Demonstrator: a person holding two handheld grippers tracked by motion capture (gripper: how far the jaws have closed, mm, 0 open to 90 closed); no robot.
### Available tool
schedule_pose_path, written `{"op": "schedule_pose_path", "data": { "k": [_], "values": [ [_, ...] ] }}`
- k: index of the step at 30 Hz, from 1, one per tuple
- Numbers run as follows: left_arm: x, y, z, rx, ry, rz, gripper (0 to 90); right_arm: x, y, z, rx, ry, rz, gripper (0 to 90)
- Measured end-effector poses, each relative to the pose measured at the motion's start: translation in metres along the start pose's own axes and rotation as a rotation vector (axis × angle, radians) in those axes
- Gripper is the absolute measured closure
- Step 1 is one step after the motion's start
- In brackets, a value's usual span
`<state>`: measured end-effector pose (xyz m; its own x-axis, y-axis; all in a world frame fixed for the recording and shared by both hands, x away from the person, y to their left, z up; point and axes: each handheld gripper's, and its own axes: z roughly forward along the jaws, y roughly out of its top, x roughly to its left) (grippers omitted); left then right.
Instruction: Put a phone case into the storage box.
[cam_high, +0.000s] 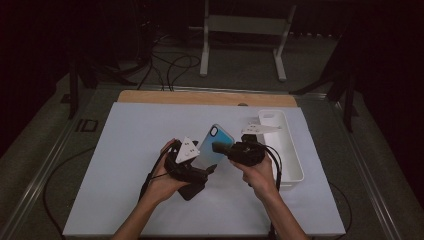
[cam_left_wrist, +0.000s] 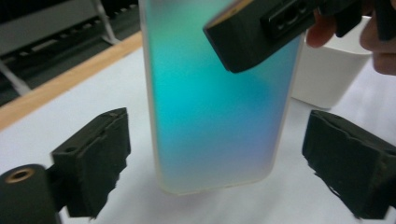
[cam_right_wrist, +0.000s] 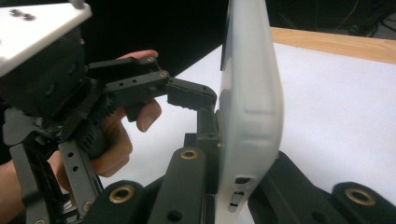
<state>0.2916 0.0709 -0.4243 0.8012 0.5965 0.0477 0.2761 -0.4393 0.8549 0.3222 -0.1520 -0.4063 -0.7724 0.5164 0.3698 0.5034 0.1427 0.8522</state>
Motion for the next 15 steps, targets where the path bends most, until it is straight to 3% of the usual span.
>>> {"op": "schedule_pose_path", "data": {
  "k": [8,15],
  "values": [
    [0.006,-0.003,0.002,0.017,-0.080,-0.068,0.9,0.004,-0.001,-0.002,-0.007,0.041,-0.031,86.5],
    [0.015,-0.007,0.002,0.018,-0.164,-0.127,1.7,0.009,0.000,-0.005,-0.007,0.101,-0.075,86.5]
  ]
}}
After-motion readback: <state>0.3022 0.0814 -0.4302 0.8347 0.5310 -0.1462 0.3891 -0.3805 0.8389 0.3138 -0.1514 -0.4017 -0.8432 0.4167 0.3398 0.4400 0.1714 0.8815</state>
